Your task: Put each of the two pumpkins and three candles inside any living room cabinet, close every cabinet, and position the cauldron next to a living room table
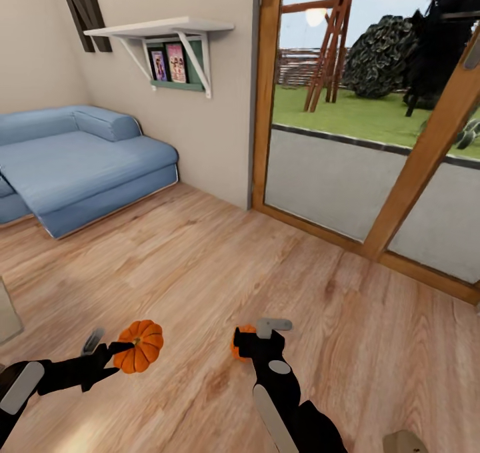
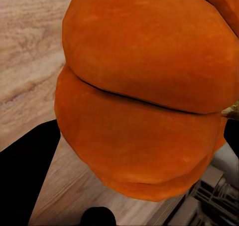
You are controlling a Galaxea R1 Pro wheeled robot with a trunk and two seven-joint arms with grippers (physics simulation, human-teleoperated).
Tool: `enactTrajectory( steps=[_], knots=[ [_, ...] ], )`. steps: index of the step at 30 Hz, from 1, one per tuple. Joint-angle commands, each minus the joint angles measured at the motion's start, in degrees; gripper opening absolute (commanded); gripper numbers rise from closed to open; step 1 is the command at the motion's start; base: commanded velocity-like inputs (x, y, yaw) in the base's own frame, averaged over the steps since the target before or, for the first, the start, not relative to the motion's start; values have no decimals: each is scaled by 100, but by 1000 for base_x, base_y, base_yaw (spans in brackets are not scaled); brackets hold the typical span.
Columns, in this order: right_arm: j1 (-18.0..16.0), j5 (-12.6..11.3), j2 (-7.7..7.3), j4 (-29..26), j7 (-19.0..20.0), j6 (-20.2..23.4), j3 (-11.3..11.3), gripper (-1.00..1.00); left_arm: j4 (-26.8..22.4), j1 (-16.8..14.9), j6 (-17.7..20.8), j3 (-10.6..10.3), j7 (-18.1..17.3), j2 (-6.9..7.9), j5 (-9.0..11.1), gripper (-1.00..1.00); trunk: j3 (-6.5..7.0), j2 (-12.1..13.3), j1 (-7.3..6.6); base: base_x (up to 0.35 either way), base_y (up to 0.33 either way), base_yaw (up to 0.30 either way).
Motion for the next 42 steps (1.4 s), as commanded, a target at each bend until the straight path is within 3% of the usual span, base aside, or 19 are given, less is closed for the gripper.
enactTrajectory(
  steps=[1, 9, 11, 13, 14, 16, 17, 21, 22, 24, 29, 42],
  knots=[
    [0, 1, 0, -1, 0, 0, 0, 100, -1, 0, 3, 0, 14, 0, 28, -100, 0, 0, 0, 218, 0, 58],
    [0, -59, 0, -23, 21, 0, -54, 100, -2, 0, -3, 19, 2, 1, 32, -100, 0, 0, 0, 241, 0, 10],
    [0, -79, 0, -32, 96, 0, -173, 100, -4, 0, -4, 25, -1, 1, 32, -100, 0, 0, 0, 43, 0, 1],
    [0, -93, 0, -35, 262, 2, -453, 100, -4, -2, -5, 31, -3, 1, 32, -100, 0, 0, 0, 18, 0, 0],
    [2, -102, 0, -36, 421, 6, -663, 100, -5, -2, -5, 33, -3, 1, 32, -100, 0, 0, 0, 9, 0, 0],
    [18, -241, 0, -32, 1150, 17, -1446, 100, -3, -1, -5, 41, -4, 3, 32, -100, 0, 0, 0, 4, 62, 0],
    [22, -297, 0, -26, 1339, 21, -1642, 100, -2, -1, -5, 41, -5, 5, 32, -100, 0, 0, 0, 2, 94, 0],
    [31, -709, 0, 141, 2912, 58, -3243, 100, -1, 0, -5, 44, -11, 10, 32, -100, 0, 0, 0, 1, 73, 0],
    [33, -741, 0, 215, 3191, 59, -3515, 100, -2, 0, -5, 44, -13, 10, 32, -100, 0, 0, 0, 0, 23, 0],
    [34, -767, 0, 298, 3515, 43, -3806, 100, -2, 0, -5, 44, -13, 9, 32, -100, 0, 0, 0, 0, 12, 0],
    [35, -789, 0, 357, 3703, 14, -3979, 100, -5, 0, -5, 44, -13, 9, 32, -100, 0, 0, 0, 0, 4, 0],
    [35, -851, 0, 435, 3748, -8, -4021, 100, -2, 0, -5, 44, -6, 9, 32, -100, 0, 0, 0, 150, 0, 0]
  ],
)
